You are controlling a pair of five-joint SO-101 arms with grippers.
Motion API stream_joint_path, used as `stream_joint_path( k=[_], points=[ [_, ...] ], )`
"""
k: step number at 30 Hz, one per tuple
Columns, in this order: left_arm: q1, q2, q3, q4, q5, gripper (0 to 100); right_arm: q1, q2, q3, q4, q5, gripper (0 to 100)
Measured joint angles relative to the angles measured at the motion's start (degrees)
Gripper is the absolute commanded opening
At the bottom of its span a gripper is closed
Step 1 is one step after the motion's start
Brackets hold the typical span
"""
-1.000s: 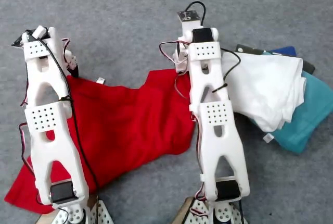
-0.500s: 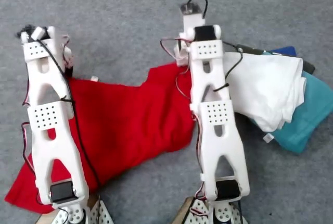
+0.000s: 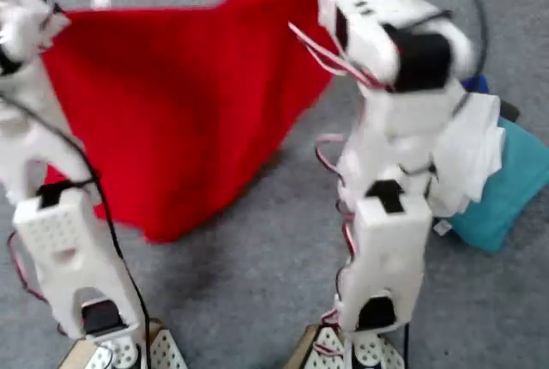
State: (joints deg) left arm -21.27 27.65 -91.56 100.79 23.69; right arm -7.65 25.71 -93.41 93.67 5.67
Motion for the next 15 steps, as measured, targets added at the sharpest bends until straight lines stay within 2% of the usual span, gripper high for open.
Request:
stream_joint_path(
  k=[6,11,15],
  points=[
    [-4.13,-17.67,-0.26,0.0,-2.99,3,-7.38,-13.98,-0.09,-6.95,8.97,1.4],
    [-10.37,-29.63,0.97,0.0,-5.27,3,-13.71,-22.07,-0.09,-10.81,10.2,1.4],
    [-13.45,-39.38,10.64,0.0,-7.74,3,-15.38,-28.31,0.26,-14.24,10.46,1.4]
  ],
)
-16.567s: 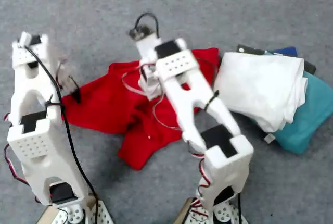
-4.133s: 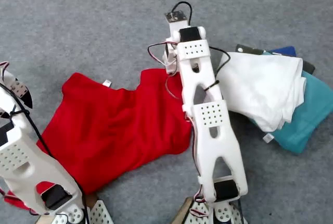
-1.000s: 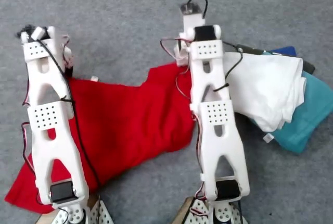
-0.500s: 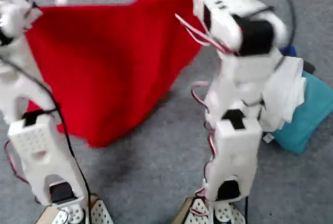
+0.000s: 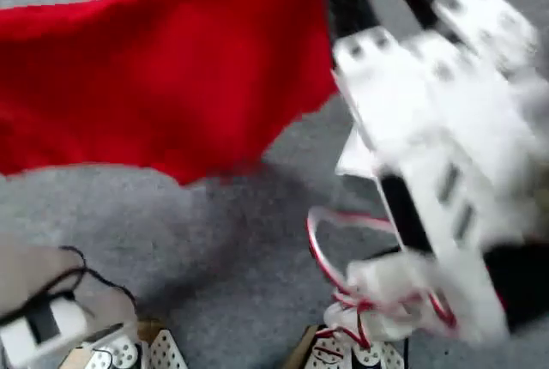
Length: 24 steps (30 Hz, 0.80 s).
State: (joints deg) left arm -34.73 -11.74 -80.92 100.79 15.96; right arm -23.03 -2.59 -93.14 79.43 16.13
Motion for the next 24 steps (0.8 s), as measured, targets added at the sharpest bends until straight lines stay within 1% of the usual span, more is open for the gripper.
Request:
stream_joint_path(
  k=[3,8,10,12,14,16,18,20,22,23,24],
  points=[
    [-0.53,-8.53,10.81,0.0,-2.11,3,-0.18,-5.54,4.04,-3.25,0.0,1.4],
    [-0.53,-21.45,31.56,-0.53,-3.08,3,-0.44,-11.16,19.87,-8.88,0.0,1.4],
    [-0.62,-24.44,40.09,-3.69,-3.08,3,-0.44,-11.25,29.01,-11.16,-0.09,1.4],
    [-0.62,-24.88,51.16,-9.05,-3.16,3,-0.44,-9.49,38.07,-15.3,-0.09,1.4],
    [-0.62,-24.35,61.45,-16.79,-3.08,3,-0.35,-7.12,47.74,-20.66,-0.09,1.4],
    [1.05,-22.33,72.35,-26.99,-3.08,3,-0.18,-3.52,57.14,-27.6,-0.09,1.4],
    [3.34,-19.34,82.9,-40.0,-4.13,3,-0.18,1.49,64.35,-36.04,-0.09,1.4],
    [5.36,-13.98,91.43,-54.95,-6.59,3,0.26,8.09,67.25,-44.66,-0.09,1.4],
    [6.86,-5.89,93.98,-68.13,-8.44,3,1.32,14.51,66.9,-50.2,-0.09,1.4],
    [7.21,-1.85,93.8,-73.23,-8.7,3,1.85,17.67,65.41,-50.9,-0.09,1.4],
    [7.3,1.67,92.84,-76.66,-9.14,3,2.2,20.66,63.47,-50.55,-0.09,1.4]
  ],
)
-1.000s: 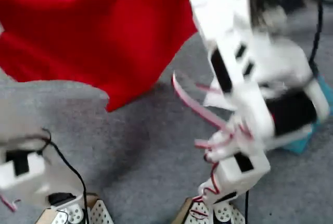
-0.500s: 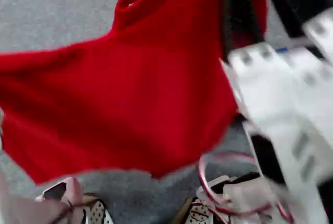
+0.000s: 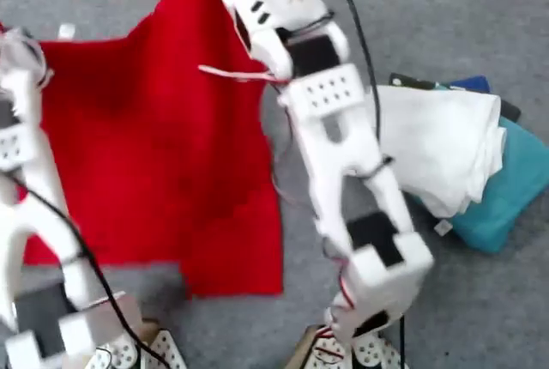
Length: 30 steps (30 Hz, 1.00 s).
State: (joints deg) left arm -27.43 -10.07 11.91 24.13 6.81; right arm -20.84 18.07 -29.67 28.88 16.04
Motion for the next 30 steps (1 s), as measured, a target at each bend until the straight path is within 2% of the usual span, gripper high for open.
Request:
stream_joint_path(
  k=[3,7,11,16,21,24,27,30],
  points=[
    [-0.18,8.53,-6.68,1.23,-0.09,3,0.79,7.91,-8.62,6.15,0.09,1.4],
    [0.09,11.6,-15.56,13.63,-0.18,3,1.23,13.27,-22.77,22.07,0.0,1.4],
    [-0.88,12.04,-16.53,25.58,-0.18,3,0.44,15.82,-33.49,44.04,0.09,1.4],
    [-6.68,12.04,-11.96,31.65,-1.76,3,-2.2,18.81,-39.3,67.69,2.99,1.4],
    [-9.58,12.22,-4.13,31.91,-10.81,3,-7.21,16.35,-32.44,71.74,3.87,1.4],
    [-11.16,12.22,-0.26,31.21,-16.35,3,-10.99,10.99,-20.66,71.74,4.84,1.4],
    [-12.57,12.22,2.64,31.12,-20.48,3,-11.96,4.75,-7.12,69.27,4.92,1.4],
    [-15.65,12.31,3.08,30.95,-23.47,3,-12.04,-3.25,5.98,66.37,8.53,1.4]
  ],
)
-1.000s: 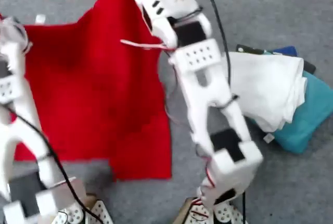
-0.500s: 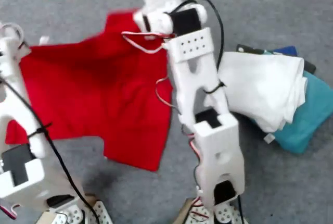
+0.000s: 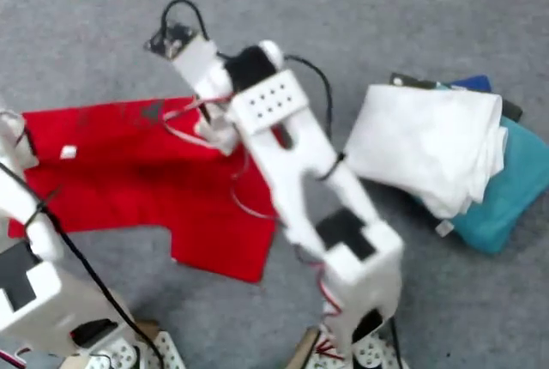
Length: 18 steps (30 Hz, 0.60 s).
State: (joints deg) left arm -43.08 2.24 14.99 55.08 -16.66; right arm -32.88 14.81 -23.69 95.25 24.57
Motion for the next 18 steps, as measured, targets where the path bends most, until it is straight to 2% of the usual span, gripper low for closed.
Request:
stream_joint_path(
  k=[4,10,14,18],
  points=[
    [-3.78,0.09,1.23,0.79,-2.9,3,-1.23,-12.84,18.2,-5.98,2.11,1.4],
    [-3.87,0.09,5.01,3.08,-8.53,3,-5.27,-28.48,43.43,-15.3,3.25,1.4],
    [-5.8,0.09,5.8,3.34,-9.76,3,-7.65,-32.7,55.65,-21.98,3.34,1.4],
    [-7.91,0.09,6.77,3.43,-12.84,3,-8.88,-33.23,61.71,-26.37,3.25,1.7]
  ],
)
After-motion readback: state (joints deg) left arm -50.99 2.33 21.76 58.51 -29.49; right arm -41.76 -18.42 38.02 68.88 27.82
